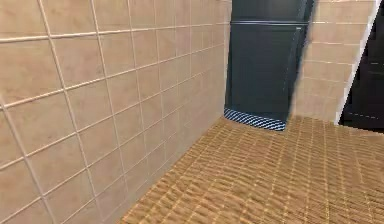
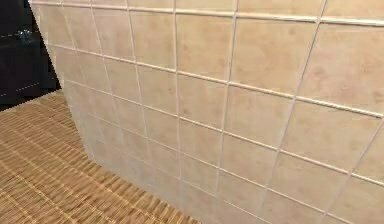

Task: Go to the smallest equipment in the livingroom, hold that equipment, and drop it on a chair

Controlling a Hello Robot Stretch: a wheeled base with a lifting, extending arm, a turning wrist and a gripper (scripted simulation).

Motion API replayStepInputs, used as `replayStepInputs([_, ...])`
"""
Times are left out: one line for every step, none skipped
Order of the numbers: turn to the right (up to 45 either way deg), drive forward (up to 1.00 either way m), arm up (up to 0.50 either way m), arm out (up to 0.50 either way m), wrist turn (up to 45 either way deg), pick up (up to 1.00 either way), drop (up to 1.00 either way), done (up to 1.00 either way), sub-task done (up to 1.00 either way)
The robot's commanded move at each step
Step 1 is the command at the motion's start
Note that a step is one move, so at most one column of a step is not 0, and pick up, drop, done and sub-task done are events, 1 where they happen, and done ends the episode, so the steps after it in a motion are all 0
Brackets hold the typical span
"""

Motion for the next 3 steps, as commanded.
replayStepInputs([-45.0, 0.00, 0.00, 0.00, 0.0, 0.00, 0.00, 0.00, 0.00])
replayStepInputs([-45.0, 0.00, 0.00, 0.00, 0.0, 0.00, 0.00, 0.00, 0.00])
replayStepInputs([-24.0, 0.00, 0.00, 0.00, 0.0, 0.00, 0.00, 0.00, 0.00])
